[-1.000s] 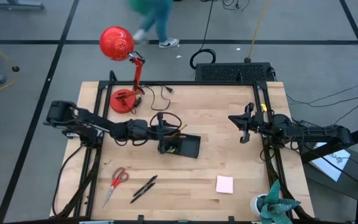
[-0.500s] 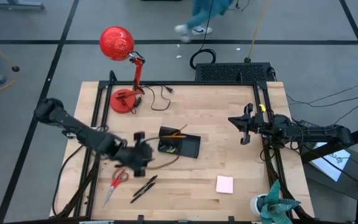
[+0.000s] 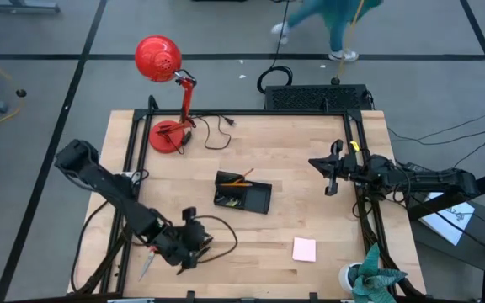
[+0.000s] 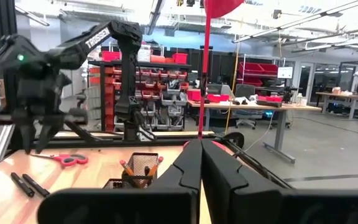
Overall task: Pick and place office supplies into organizer
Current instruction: Put the left pen into the top left section of the desk organizer
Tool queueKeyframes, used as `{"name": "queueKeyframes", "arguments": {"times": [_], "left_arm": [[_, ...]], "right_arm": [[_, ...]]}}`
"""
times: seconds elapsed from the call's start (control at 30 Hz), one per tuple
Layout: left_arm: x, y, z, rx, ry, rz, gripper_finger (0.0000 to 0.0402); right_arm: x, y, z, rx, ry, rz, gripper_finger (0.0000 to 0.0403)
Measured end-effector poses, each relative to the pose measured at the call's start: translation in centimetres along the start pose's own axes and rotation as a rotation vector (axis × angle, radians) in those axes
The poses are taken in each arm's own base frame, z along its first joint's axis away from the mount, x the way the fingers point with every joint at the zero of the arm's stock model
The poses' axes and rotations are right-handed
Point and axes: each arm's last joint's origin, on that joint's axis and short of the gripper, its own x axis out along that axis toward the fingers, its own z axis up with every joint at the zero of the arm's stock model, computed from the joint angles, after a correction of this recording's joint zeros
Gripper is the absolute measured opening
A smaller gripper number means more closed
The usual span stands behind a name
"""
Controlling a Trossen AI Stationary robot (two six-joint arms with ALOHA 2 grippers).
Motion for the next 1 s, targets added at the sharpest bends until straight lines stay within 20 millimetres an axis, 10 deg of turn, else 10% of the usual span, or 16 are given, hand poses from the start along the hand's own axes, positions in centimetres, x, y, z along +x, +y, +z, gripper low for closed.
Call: {"name": "queueKeyframes", "arguments": {"times": [0.33,1.0], "left_arm": [[4.4,-1.3,-2.3,0.001,0.154,-0.083,0.0015],[3.6,-0.9,-2.9,-0.203,0.286,-0.034,0.0009]], "right_arm": [[0.0,0.0,-0.1,0.036,0.011,0.000,0.0002],[0.1,0.0,-0.4,-0.005,0.039,0.004,0.0004]]}}
